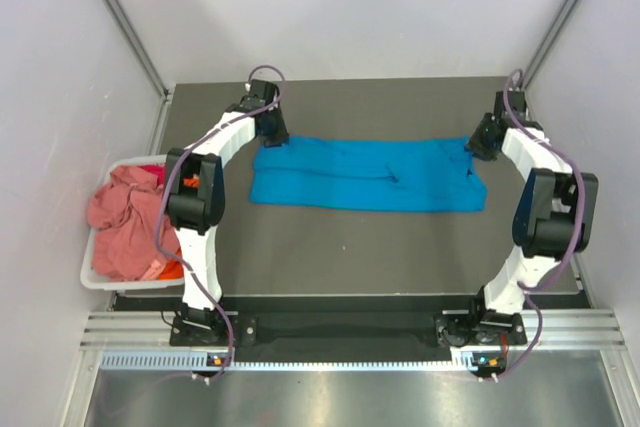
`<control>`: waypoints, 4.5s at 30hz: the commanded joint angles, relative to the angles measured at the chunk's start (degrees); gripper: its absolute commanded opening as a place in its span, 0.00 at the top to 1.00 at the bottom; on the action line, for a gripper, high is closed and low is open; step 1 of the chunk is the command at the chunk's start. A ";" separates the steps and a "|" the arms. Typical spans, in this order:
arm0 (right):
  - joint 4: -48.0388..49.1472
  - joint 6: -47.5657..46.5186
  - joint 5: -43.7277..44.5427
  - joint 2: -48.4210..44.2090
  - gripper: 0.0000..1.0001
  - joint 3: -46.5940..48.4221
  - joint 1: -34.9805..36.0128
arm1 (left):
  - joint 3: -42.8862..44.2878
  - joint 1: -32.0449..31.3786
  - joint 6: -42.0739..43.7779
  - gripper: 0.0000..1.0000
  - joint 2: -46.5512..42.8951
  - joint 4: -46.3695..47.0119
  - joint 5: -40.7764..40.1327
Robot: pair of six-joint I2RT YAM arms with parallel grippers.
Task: Fold and stack the t-shirts
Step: Fold the tshirt
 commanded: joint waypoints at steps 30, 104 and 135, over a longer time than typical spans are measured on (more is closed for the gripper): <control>4.77 -6.81 3.22 27.96 1.00 25.65 -2.55 | 1.59 4.22 -4.91 0.69 9.35 1.24 -12.74; 4.16 -3.20 -14.10 -1.83 0.55 3.00 -2.46 | -32.00 2.38 -6.15 0.79 -25.12 5.63 10.45; 2.05 -4.43 -13.13 -1.92 0.55 3.96 -2.55 | -29.89 -0.61 -5.36 0.70 -23.62 -4.12 -1.94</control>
